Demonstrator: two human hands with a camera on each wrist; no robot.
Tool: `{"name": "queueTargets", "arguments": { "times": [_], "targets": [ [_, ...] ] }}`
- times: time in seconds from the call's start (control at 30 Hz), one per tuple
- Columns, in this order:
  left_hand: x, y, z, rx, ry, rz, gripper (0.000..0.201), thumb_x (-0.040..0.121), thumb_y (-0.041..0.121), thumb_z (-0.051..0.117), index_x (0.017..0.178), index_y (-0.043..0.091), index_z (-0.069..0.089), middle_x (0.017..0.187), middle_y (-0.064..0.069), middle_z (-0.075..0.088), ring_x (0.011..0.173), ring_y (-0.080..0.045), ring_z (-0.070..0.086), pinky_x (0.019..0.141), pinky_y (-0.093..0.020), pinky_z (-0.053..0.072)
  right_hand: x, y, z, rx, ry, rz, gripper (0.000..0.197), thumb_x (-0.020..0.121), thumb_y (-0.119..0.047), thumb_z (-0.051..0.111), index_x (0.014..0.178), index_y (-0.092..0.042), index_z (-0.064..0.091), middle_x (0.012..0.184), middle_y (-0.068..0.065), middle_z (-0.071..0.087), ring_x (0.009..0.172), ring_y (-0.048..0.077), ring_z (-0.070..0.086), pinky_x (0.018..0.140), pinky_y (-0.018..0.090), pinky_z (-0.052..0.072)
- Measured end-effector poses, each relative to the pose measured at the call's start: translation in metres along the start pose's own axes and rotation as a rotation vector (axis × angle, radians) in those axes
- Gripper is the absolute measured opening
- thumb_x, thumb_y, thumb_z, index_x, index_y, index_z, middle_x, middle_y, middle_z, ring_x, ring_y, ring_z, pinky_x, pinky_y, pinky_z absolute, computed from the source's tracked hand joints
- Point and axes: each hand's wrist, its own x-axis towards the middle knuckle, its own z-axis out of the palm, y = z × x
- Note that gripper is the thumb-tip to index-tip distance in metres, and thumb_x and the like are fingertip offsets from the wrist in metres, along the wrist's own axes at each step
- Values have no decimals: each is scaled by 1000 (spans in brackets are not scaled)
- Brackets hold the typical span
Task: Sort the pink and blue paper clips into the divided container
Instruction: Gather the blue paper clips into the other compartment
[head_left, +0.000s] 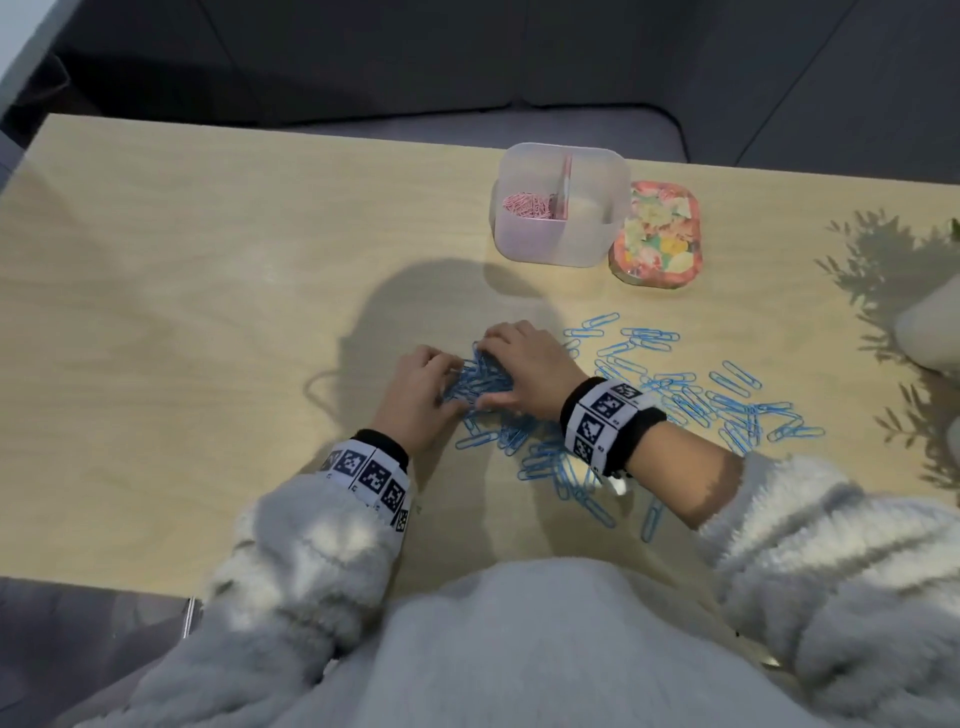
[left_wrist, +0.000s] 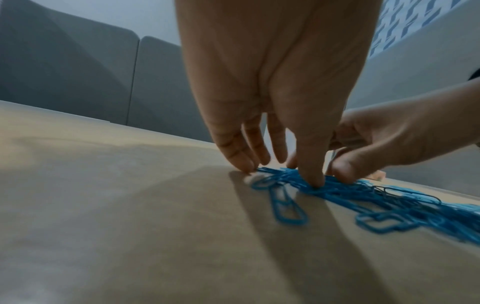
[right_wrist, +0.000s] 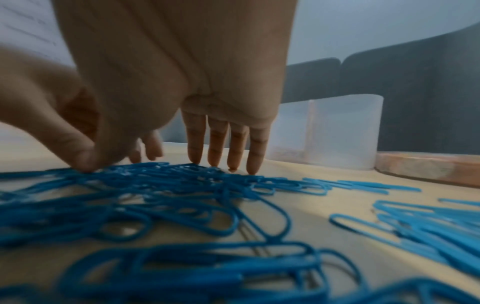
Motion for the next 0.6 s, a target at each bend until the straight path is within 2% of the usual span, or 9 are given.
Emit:
{"name": "queueTargets", "arguments": {
  "times": [0.07, 0.2, 0.33, 0.47, 0.53, 0.6],
  "targets": [
    [3, 6, 2, 41, -5, -5, 51, 79, 22, 68, 126, 10, 51, 121, -9, 50, 112, -24, 44, 97, -29, 34, -4, -5, 0, 9, -13, 25, 55, 77, -41, 67, 122, -16, 50, 126, 6, 48, 117, 26, 42, 93, 38, 36],
    [12, 20, 4, 96, -26, 49, 29, 85, 14, 60, 114, 8, 61, 110, -11, 56, 100, -26, 54, 84, -29, 40, -7, -12, 3, 175, 37, 120, 32, 83, -13, 59, 115, -10, 54, 117, 13, 51, 112, 32, 45, 91, 42, 42],
    [20, 26, 10, 185, -34, 93, 22, 89, 14, 54, 109, 7, 58, 107, -12, 57, 101, -29, 50, 83, -32, 36, -10, -9, 3, 144, 25, 129, 24, 86, -5, 50, 109, -4, 53, 112, 18, 53, 107, 34, 49, 88, 43, 39],
    [24, 30, 14, 189, -23, 131, 18, 89, 14, 54, 103, 4, 59, 107, -14, 56, 99, -31, 50, 82, -37, 40, -14, 7, -4, 169, 18, 136, 22, 83, -1, 53, 105, -3, 56, 109, 18, 57, 103, 33, 53, 83, 34, 34],
    [26, 29, 13, 159, -25, 98, 17, 88, 12, 55, 102, 3, 60, 107, -15, 56, 97, -31, 53, 81, -38, 42, -18, 19, -13, 275, 61, 188, 23, 81, 1, 54, 103, -2, 59, 108, 17, 61, 102, 31, 55, 79, 28, 34],
    [28, 27, 10, 157, -57, 79, 16, 89, 11, 54, 102, 3, 60, 106, -16, 57, 96, -31, 55, 80, -37, 41, -21, 34, -28, 399, 138, 238, 21, 78, 2, 59, 98, -1, 64, 99, 15, 66, 94, 27, 59, 71, 19, 35]
  ]
}}
